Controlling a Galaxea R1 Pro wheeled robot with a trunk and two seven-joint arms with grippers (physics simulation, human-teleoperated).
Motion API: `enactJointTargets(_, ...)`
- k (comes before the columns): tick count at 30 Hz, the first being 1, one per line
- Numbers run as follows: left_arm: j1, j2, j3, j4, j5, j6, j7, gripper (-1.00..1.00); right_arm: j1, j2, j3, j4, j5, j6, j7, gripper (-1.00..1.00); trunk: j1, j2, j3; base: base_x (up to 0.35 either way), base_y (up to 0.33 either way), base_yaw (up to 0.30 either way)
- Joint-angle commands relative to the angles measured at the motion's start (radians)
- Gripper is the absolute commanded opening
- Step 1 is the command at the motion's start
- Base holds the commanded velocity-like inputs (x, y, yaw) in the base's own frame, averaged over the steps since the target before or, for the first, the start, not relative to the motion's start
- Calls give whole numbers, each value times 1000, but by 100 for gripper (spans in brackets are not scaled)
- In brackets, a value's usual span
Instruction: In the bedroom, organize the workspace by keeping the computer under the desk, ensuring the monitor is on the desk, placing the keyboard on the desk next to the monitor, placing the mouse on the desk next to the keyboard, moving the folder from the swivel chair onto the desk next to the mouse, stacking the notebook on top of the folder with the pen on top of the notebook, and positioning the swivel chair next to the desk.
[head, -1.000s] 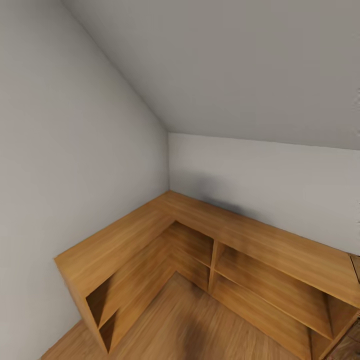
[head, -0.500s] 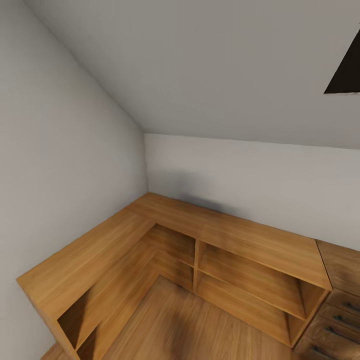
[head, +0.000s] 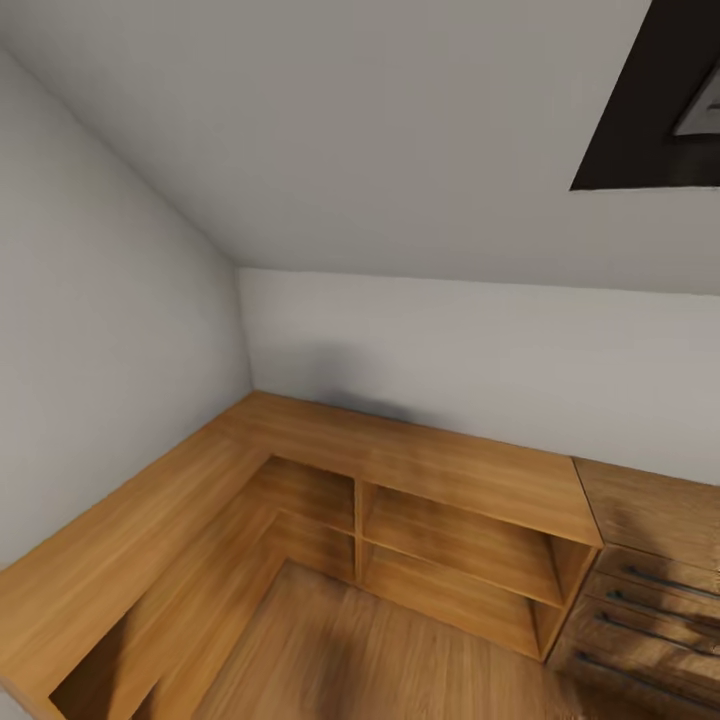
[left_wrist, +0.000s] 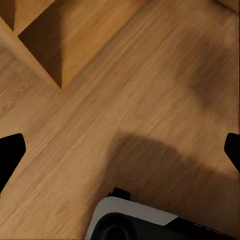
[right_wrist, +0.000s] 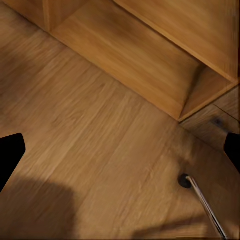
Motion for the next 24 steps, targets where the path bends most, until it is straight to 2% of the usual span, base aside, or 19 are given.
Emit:
enactJointTargets(1,0,1,-17,-2,3,-2,9,100,-1,0,9,2,-6,-3,-3,100,1,-2,-2,182,186,-300)
enactJointTargets(8,0,1,-64,-2,4,-1,10,100,-1,0,10,3,-6,-3,-3,100,1,-2,-2,230,213,-300)
enactJointTargets(17,0,2,-75,-2,5,1,10,100,-1,1,10,4,-6,-3,-3,100,1,-2,-2,270,215,-300)
enactJointTargets(24,0,3,-75,-2,5,1,10,100,-1,2,10,5,-6,-3,-3,100,1,-2,-2,250,85,-300)
